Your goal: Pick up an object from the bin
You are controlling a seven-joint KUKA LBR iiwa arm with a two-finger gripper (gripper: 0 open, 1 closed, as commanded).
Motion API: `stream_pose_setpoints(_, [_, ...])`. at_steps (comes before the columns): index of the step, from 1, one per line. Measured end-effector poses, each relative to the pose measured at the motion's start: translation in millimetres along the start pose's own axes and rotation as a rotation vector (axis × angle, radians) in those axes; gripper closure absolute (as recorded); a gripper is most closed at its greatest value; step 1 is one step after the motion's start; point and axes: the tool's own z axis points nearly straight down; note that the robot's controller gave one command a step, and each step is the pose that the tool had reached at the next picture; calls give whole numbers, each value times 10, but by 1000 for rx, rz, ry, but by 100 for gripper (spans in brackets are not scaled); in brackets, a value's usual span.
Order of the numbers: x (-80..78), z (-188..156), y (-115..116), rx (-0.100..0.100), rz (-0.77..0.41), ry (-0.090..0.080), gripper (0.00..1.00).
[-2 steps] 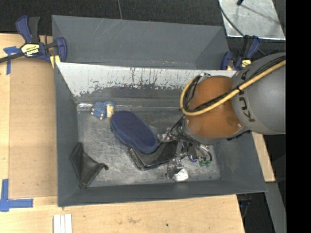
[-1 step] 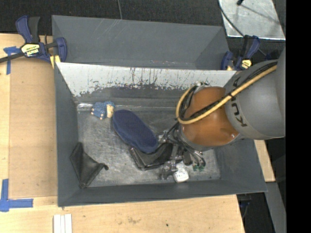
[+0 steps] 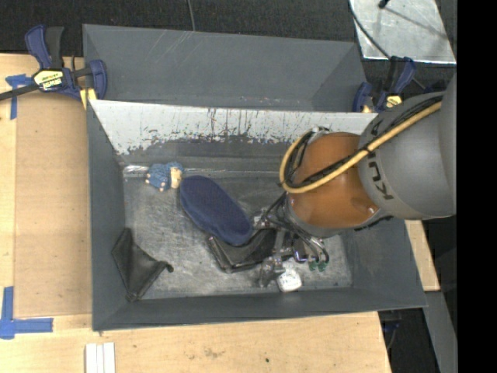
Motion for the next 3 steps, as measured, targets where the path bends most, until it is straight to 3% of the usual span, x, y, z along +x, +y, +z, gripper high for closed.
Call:
stream_pose_setpoints(1, [-19, -14, 2, 0, -1, -8, 100])
stream_pose_setpoints(2, [-23, -277, -4, 2, -2, 18, 100])
stream_pose_setpoints(3, [-46, -1058, -7, 3, -2, 15, 100])
